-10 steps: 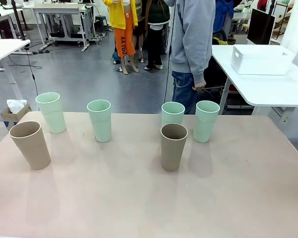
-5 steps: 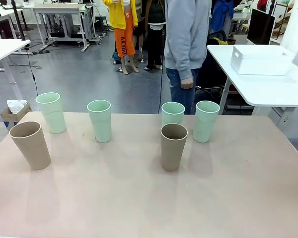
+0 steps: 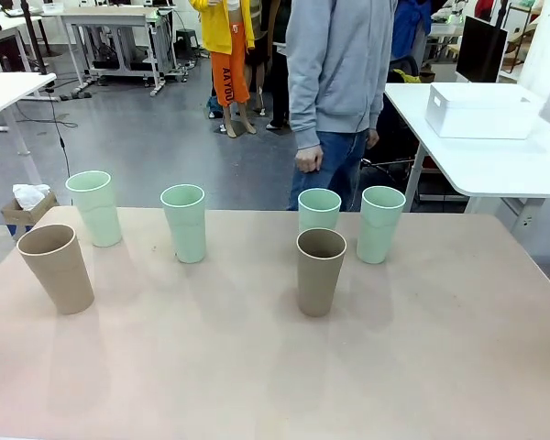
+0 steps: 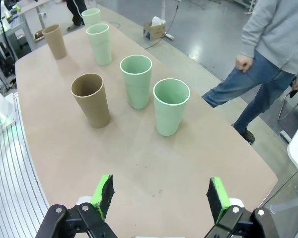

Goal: Stack the cups and store them in the basket.
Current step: Pick up two Reusable plastic cups , one in each hand.

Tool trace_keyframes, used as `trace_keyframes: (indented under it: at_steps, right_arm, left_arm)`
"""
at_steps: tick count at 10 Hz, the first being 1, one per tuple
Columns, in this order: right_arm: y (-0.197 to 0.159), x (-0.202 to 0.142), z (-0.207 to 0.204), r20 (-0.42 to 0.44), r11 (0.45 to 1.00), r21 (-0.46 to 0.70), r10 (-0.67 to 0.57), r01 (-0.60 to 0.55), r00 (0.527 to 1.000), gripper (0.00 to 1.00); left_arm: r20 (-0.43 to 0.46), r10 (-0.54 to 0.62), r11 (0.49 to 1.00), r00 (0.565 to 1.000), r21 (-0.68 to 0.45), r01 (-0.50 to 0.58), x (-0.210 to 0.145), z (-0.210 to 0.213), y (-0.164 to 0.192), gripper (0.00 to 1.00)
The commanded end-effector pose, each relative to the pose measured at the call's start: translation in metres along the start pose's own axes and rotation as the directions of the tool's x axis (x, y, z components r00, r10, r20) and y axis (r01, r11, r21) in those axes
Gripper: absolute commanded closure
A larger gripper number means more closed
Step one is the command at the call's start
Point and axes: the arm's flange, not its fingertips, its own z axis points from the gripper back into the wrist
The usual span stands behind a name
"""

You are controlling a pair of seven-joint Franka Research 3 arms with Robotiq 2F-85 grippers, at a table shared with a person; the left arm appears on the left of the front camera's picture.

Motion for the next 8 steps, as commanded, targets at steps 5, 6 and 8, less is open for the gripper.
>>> trace_keyframes:
  at_steps: [5,6,8]
  right_arm:
    - [-0.0023,0.0,0.0012,0.021,1.0,0.014,0.019,-0.019,1.0,0.0]
    - [-0.0023,0.0,0.0012,0.021,1.0,0.014,0.019,-0.019,1.0,0.0]
    - [-0.0023,0.0,0.0012,0.021,1.0,0.014,0.019,-0.019,1.0,0.0]
  left_arm:
    - [0.025,-0.021,1.0,0.999,-0.009,0.022,0.0017,0.0008,0.0025,0.0]
    - [0.025,-0.021,1.0,0.999,-0.009,0.022,0.0017,0.0008,0.0025,0.0]
    - [0.025,-0.021,1.0,0.999,-0.009,0.022,0.0017,0.0008,0.0025,0.0]
